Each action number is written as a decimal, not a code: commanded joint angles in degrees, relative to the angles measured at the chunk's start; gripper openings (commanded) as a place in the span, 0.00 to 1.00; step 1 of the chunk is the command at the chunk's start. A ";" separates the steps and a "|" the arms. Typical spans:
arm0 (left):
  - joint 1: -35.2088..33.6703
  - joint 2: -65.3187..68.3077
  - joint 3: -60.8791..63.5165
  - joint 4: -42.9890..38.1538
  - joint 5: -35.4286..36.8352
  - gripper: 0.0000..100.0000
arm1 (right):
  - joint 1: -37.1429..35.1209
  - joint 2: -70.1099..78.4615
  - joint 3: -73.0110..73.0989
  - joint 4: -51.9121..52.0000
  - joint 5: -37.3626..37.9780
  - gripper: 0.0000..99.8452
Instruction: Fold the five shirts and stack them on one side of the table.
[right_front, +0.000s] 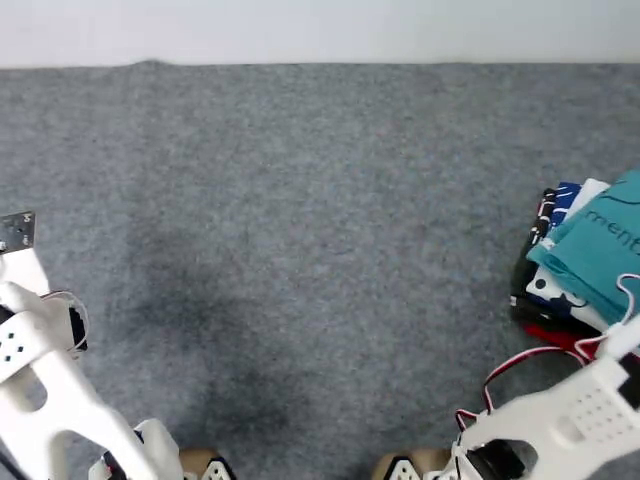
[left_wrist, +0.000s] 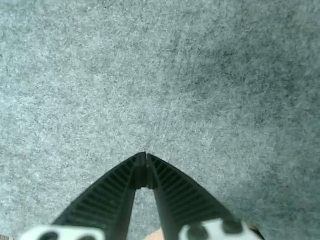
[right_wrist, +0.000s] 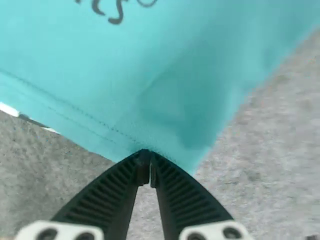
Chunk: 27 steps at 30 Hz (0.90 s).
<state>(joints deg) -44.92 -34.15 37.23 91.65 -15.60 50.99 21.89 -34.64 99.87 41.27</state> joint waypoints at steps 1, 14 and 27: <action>0.35 -1.23 -0.31 -0.62 0.44 0.01 | -3.65 -7.34 -1.49 -3.38 0.44 0.01; 0.35 -1.32 -0.31 -0.35 0.44 0.01 | -9.71 2.51 -1.05 -39.43 0.79 0.01; 0.35 -1.32 -0.22 -0.26 0.44 0.01 | -9.71 16.04 -1.85 -46.90 0.97 0.01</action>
<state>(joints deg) -44.92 -34.15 37.23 91.65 -15.60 41.58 39.74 -34.64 53.45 41.63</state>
